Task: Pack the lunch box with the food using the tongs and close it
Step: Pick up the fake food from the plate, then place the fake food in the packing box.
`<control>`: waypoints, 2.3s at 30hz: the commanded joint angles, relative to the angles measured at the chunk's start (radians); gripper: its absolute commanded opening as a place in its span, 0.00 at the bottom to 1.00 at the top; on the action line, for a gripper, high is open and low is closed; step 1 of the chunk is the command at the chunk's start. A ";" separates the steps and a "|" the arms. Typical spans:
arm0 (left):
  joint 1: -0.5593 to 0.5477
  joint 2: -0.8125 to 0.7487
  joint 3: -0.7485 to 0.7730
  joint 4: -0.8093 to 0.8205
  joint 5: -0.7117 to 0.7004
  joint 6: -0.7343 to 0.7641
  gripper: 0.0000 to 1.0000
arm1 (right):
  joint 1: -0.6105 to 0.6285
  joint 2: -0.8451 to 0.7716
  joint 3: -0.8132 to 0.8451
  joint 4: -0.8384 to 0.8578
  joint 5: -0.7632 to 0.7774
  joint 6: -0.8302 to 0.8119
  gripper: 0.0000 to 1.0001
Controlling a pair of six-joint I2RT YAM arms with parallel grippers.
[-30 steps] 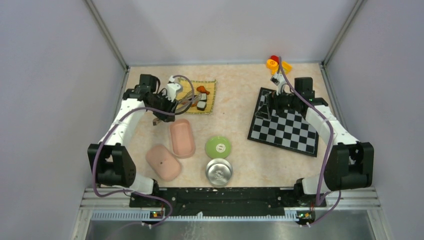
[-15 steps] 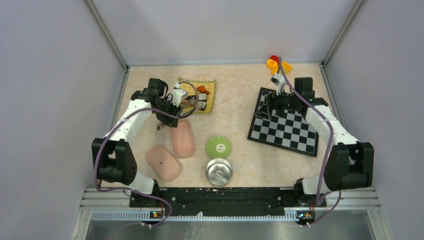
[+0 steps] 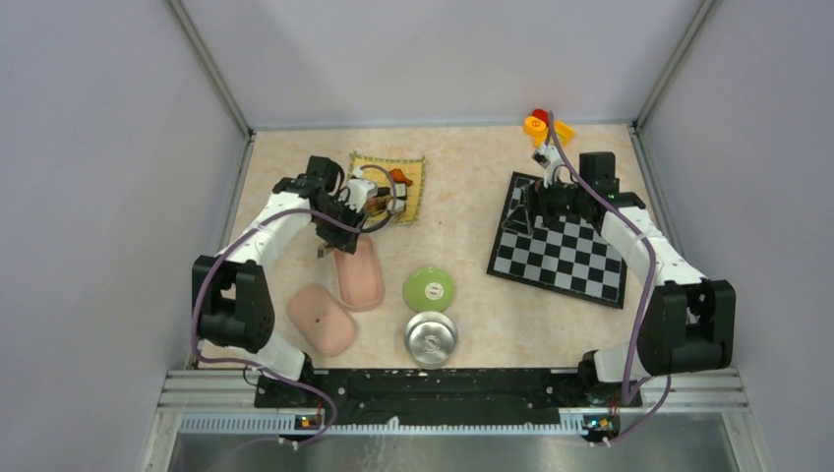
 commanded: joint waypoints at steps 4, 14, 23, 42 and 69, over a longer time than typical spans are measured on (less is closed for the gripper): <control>-0.031 0.023 0.033 0.036 -0.020 -0.040 0.47 | 0.002 -0.037 -0.002 0.008 -0.005 -0.029 0.85; -0.037 0.079 0.079 0.047 -0.035 -0.076 0.48 | 0.001 -0.038 -0.001 0.007 -0.005 -0.029 0.85; -0.037 0.080 0.114 0.029 -0.051 -0.088 0.38 | 0.001 -0.037 0.000 0.008 -0.002 -0.029 0.85; -0.003 -0.098 0.191 -0.163 0.014 -0.048 0.24 | 0.002 -0.036 0.004 0.002 -0.017 -0.031 0.85; 0.128 -0.590 -0.229 -0.239 -0.207 0.466 0.24 | 0.002 -0.053 -0.004 0.009 -0.053 -0.018 0.85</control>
